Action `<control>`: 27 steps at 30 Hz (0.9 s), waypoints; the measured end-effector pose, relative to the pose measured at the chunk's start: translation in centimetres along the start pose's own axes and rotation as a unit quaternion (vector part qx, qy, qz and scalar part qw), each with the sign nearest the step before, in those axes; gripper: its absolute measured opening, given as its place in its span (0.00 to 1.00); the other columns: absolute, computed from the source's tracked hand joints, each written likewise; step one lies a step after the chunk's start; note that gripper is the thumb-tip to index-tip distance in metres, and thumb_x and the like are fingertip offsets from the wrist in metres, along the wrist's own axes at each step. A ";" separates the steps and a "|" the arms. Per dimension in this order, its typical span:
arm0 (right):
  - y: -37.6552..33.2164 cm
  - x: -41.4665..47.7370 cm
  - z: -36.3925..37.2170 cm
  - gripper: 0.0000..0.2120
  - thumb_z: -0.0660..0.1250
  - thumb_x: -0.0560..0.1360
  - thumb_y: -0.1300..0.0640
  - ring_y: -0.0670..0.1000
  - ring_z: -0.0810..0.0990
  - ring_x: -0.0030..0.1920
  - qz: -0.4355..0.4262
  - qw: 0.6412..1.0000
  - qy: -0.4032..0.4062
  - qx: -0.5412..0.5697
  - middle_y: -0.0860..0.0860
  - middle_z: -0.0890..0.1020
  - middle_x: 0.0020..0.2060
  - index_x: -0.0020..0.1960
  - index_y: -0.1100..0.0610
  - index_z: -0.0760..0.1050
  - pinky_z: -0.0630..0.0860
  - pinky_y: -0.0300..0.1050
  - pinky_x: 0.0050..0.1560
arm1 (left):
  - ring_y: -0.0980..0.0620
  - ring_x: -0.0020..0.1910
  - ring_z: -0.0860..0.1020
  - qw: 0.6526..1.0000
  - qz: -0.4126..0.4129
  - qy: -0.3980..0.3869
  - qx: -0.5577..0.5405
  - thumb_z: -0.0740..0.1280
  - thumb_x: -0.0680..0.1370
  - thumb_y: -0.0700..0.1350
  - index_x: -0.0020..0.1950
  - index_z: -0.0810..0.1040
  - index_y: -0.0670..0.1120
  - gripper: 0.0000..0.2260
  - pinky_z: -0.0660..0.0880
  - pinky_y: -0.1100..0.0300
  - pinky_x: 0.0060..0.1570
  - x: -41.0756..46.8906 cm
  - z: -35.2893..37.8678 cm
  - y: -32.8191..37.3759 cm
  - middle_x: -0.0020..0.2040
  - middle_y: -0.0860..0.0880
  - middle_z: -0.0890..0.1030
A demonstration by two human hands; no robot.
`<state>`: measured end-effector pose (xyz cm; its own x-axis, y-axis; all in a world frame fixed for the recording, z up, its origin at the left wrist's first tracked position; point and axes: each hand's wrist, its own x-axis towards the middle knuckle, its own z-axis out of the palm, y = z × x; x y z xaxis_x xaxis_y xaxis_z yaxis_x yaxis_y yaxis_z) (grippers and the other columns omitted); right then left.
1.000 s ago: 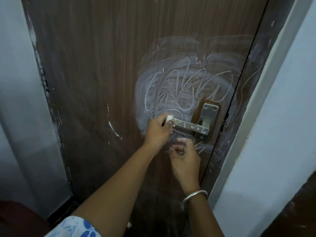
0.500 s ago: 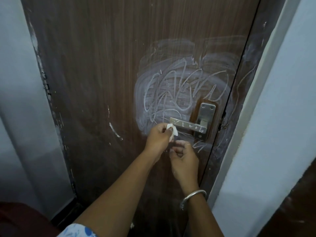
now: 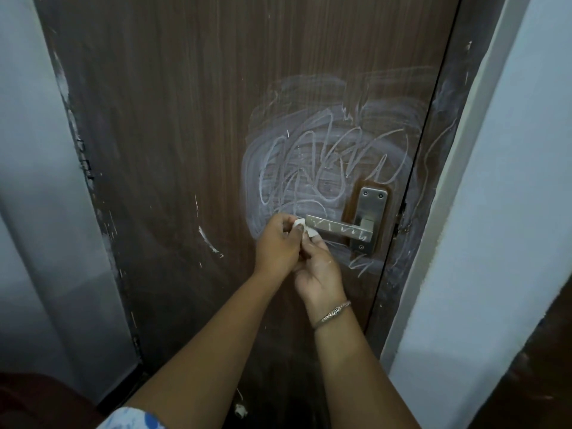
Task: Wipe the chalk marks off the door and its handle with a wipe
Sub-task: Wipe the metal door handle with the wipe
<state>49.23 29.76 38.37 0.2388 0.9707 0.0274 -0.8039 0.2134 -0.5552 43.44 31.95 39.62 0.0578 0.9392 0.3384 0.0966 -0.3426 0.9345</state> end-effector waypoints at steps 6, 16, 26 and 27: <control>-0.5 0.6 -0.5 0.10 0.56 0.78 0.70 0.48 0.77 0.42 -0.003 0.996 0.012 0.092 0.56 0.78 0.44 0.52 0.64 0.74 0.75 0.35 0.45 | 0.47 0.60 0.74 0.974 0.149 -0.034 0.170 0.61 0.74 0.36 0.63 0.75 0.48 0.19 0.67 0.48 0.63 0.3 -0.9 0.8 0.59 0.47 0.77; -1.0 0.5 -0.9 0.09 0.57 0.77 0.71 0.50 0.77 0.42 -0.024 0.989 0.056 0.138 0.59 0.78 0.45 0.54 0.65 0.73 0.80 0.36 0.37 | 0.42 0.58 0.70 0.886 0.210 -0.051 0.411 0.57 0.73 0.46 0.65 0.71 0.53 0.20 0.68 0.48 0.53 0.2 -1.5 1.7 0.61 0.51 0.75; -2.7 -1.0 -2.4 0.07 0.60 0.75 0.71 0.55 0.79 0.45 -0.041 0.956 0.101 0.274 0.62 0.78 0.45 0.52 0.66 0.73 0.81 0.41 0.37 | 0.39 0.56 0.71 0.888 0.201 -0.073 0.407 0.62 0.71 0.40 0.64 0.71 0.51 0.21 0.69 0.48 0.50 0.3 -1.8 1.7 0.59 0.46 0.76; -2.8 -1.1 -2.4 0.07 0.60 0.75 0.71 0.55 0.80 0.45 -0.036 0.957 0.105 0.269 0.62 0.79 0.45 0.52 0.67 0.73 0.82 0.42 0.37 | 0.39 0.56 0.71 0.891 0.200 -0.072 0.401 0.62 0.71 0.40 0.64 0.71 0.50 0.21 0.69 0.48 0.49 0.2 -1.7 1.6 0.58 0.46 0.76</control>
<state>52.54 27.84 37.90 0.3633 0.9197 -0.1488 -0.9316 0.3602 -0.0484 41.90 31.61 41.40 0.3690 0.7460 0.5544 0.7152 -0.6089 0.3432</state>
